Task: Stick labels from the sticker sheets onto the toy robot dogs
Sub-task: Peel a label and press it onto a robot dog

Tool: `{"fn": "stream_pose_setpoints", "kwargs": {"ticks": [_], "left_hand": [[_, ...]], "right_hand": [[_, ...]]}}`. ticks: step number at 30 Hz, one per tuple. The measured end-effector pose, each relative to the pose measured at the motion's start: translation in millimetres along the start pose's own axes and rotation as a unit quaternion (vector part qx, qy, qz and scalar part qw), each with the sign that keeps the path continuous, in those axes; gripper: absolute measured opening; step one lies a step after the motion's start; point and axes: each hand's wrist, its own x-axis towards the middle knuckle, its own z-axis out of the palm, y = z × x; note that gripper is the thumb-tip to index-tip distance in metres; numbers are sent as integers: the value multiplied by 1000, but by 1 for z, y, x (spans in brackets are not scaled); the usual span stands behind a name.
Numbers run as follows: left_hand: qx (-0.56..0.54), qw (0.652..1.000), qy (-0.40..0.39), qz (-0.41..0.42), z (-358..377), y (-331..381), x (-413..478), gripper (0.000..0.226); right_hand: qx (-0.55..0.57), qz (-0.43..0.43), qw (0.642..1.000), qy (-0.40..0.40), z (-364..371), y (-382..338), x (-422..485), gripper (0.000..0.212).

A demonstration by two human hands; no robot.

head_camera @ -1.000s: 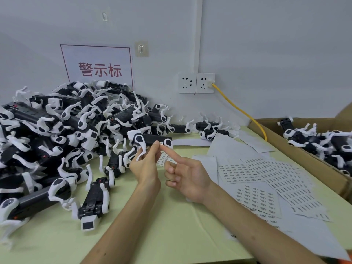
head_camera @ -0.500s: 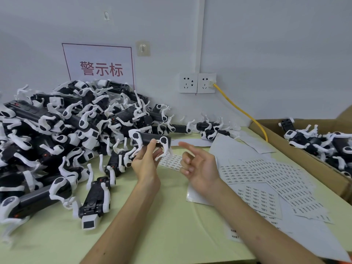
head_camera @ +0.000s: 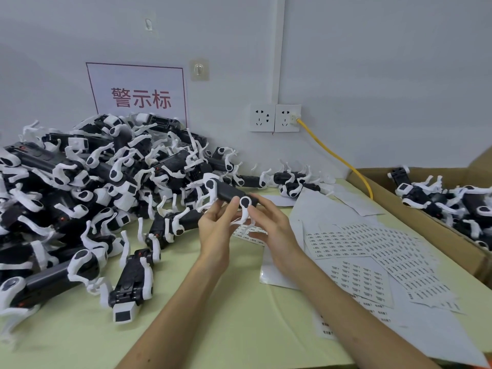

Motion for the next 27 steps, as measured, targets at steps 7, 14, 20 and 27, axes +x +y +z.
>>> {"fn": "stream_pose_setpoints", "kwargs": {"ticks": [7, 14, 20, 27], "left_hand": [[59, 996, 43, 43, 1, -1, 2, 18], [74, 994, 46, 58, -2, -5, 4, 30], [37, 998, -15, 45, -3, -3, 3, 20], [75, 995, -7, 60, -6, -4, 2, 7]], "right_hand": [[-1, -4, 1000, -16, 1, 0, -1, 43], [-5, -9, 1000, -27, -1, 2, 1, 44], [6, -8, 1000, -24, -3, 2, 0, 33], [3, 10, 1000, -27, -1, 3, 0, 38]]}}
